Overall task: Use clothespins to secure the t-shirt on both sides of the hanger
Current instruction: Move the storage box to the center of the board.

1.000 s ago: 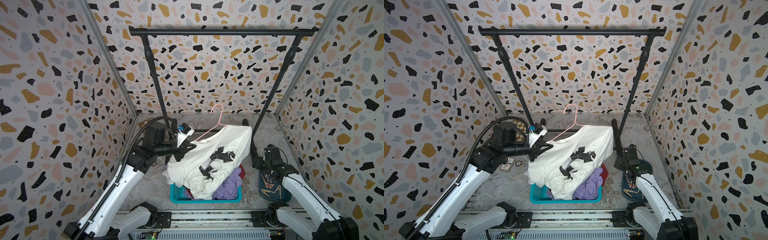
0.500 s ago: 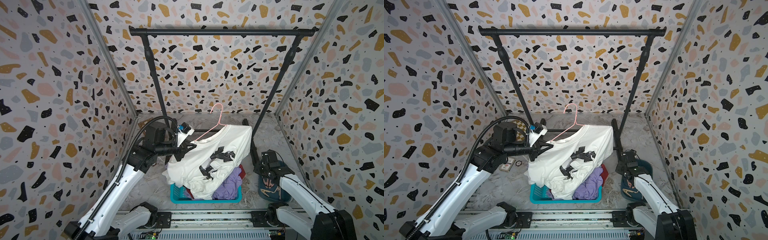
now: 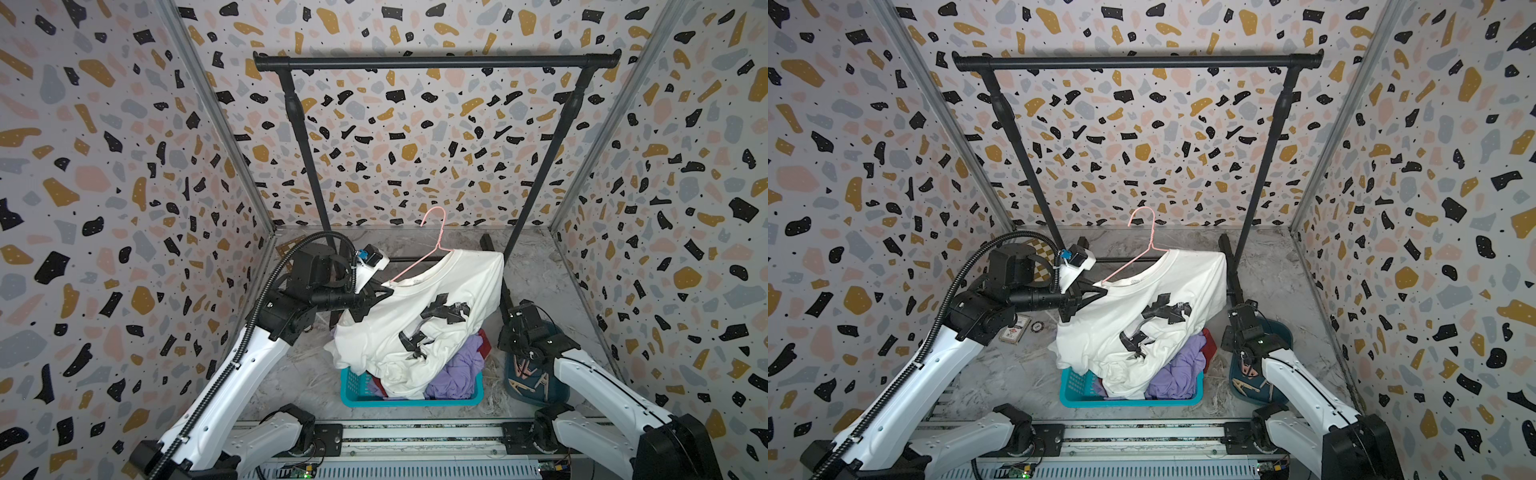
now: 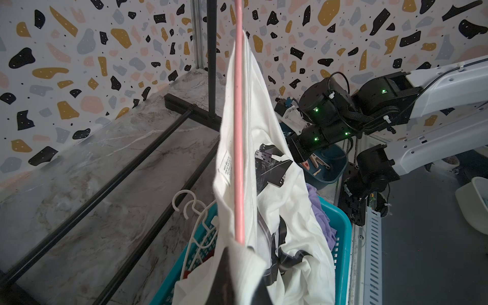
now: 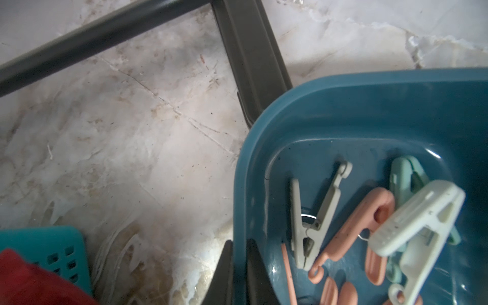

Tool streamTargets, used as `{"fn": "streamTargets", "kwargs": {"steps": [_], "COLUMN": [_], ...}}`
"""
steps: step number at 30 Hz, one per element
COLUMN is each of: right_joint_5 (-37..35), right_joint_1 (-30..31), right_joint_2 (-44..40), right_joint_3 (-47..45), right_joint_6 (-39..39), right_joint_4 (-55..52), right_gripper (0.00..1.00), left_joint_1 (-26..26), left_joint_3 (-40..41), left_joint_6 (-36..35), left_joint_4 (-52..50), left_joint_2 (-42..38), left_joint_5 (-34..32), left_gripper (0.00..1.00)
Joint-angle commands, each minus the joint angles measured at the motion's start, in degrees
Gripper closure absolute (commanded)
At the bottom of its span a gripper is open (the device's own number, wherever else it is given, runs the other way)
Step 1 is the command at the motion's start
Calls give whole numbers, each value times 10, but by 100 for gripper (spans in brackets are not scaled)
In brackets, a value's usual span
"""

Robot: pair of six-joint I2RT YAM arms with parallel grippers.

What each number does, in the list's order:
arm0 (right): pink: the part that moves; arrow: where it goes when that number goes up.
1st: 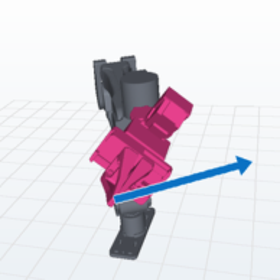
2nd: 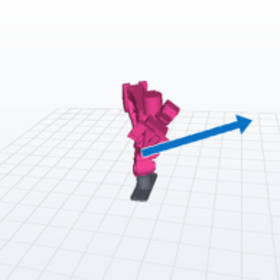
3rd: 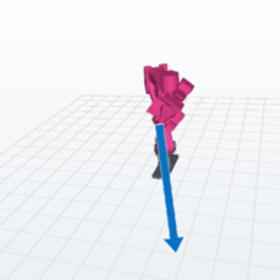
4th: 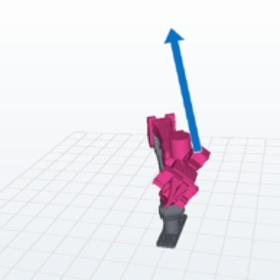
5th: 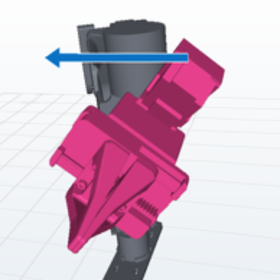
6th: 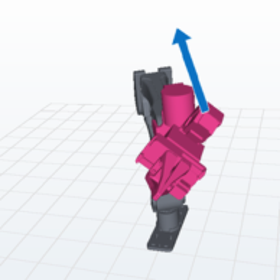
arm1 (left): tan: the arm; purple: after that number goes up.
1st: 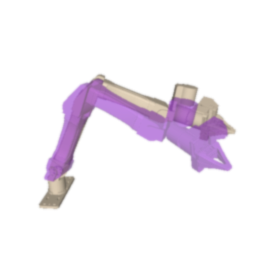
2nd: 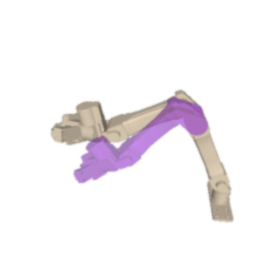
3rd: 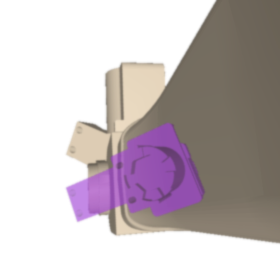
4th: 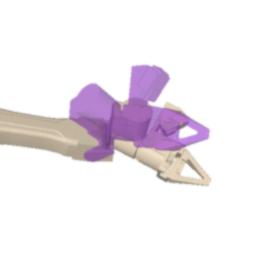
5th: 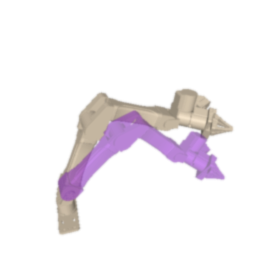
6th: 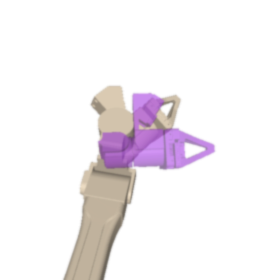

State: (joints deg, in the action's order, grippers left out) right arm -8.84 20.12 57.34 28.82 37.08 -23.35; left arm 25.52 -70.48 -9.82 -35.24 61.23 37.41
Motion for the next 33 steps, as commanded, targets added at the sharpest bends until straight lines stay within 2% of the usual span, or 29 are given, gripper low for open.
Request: {"fn": "streamTargets", "kwargs": {"steps": [1, 3, 5, 9, 14, 20, 28, 33], "right_joint_5": [14, 10, -4, 12, 41, 98, 102, 58], "right_joint_1": [4, -2, -13, -77, -156, -228, -223, -162], "right_joint_2": [-26, -43, -67, -112, -120, -58, -7, 37], "right_joint_3": [-7, -1, 2, -7, -10, -20, -31, -16], "right_joint_6": [17, 25, 30, 27, 1, -33, -63, -67], "right_joint_4": [-19, -27, -34, -28, -5, 34, 73, 75], "right_gripper": [58, 45, 37, 30, 32, 35, 46, 48], "left_joint_1": [1, 2, 1, 1, 2, 3, 3, 4], "left_joint_3": [-8, -5, -3, -3, -3, -3, -1, 1], "left_joint_6": [2, 2, 3, 6, 7, 8, 7, 7], "left_joint_4": [54, 55, 58, 61, 62, 62, 63, 65], "left_joint_2": [-1, -1, -3, -3, -2, -1, -1, 0], "left_joint_5": [14, 14, 14, 19, 21, 22, 24, 27], "left_gripper": [100, 100, 100, 100, 100, 100, 100, 100]}}
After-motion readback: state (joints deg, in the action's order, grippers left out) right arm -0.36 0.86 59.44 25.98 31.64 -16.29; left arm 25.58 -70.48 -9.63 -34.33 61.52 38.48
